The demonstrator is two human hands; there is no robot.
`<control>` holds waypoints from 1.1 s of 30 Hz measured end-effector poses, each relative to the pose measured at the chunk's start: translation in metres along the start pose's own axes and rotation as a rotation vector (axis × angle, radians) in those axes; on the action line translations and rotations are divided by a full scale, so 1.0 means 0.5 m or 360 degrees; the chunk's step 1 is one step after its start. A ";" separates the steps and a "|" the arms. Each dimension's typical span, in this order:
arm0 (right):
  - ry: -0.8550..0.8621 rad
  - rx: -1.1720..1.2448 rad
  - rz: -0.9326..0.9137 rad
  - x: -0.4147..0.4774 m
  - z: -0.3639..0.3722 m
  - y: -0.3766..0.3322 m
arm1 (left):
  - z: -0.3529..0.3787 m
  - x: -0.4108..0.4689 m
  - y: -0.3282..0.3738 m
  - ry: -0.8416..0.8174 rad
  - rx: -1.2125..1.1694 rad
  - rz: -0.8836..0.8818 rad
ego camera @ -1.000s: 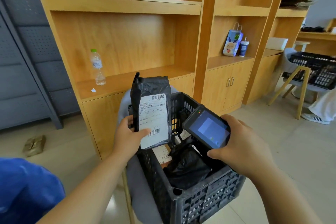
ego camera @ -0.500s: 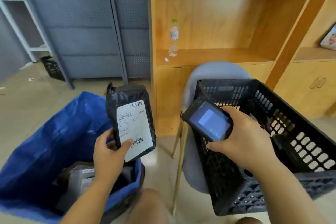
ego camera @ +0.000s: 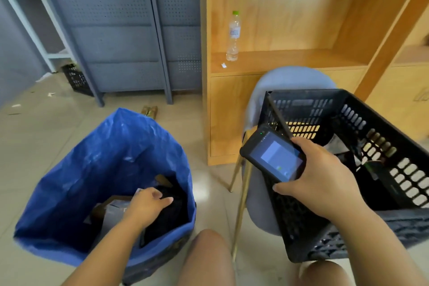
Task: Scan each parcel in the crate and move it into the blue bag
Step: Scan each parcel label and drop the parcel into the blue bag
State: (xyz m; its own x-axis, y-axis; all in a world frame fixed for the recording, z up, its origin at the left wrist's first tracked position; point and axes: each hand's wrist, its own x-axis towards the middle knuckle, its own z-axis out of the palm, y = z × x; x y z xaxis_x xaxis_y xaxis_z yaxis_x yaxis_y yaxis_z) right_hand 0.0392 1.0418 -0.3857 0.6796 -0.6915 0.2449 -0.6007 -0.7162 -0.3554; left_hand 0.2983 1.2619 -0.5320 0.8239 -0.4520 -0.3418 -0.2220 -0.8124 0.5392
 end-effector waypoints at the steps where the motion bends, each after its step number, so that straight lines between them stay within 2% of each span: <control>1: 0.0003 -0.0003 0.0038 -0.002 -0.010 0.012 | 0.005 -0.005 0.026 -0.0019 0.0000 0.0045; 4: 0.0031 0.0013 0.0142 -0.010 -0.045 0.054 | 0.023 -0.018 0.104 -0.0040 0.0008 0.0217; 8: 0.0107 0.0079 0.0313 -0.026 -0.087 0.127 | 0.051 -0.029 0.210 -0.0115 -0.0234 0.0388; 16: 0.0317 0.0151 0.0698 -0.048 -0.108 0.293 | 0.114 -0.026 0.444 -0.0106 -0.0133 0.0929; 21: 0.0318 0.0146 0.0833 -0.047 -0.100 0.369 | 0.154 -0.026 0.596 -0.0025 -0.0122 0.1345; 24: 0.0357 0.0100 0.0954 -0.039 -0.108 0.424 | 0.221 -0.015 0.705 -0.0143 0.0019 0.1550; 29: 0.0409 0.0043 0.1087 -0.028 -0.127 0.493 | 0.367 0.012 0.826 -0.0454 0.0375 0.1724; 33: 0.0396 0.0031 0.1150 -0.016 -0.134 0.533 | 0.488 0.050 0.872 -0.0760 0.0918 0.1767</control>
State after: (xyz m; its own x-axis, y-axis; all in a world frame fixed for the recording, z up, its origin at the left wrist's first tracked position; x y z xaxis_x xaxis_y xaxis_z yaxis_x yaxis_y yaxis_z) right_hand -0.1546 0.8505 -0.4220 0.0043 -0.9900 0.1409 -0.8509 -0.0777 -0.5195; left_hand 0.0948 0.8066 -0.4933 -0.1704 -0.9569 -0.2350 -0.9348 0.0815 0.3457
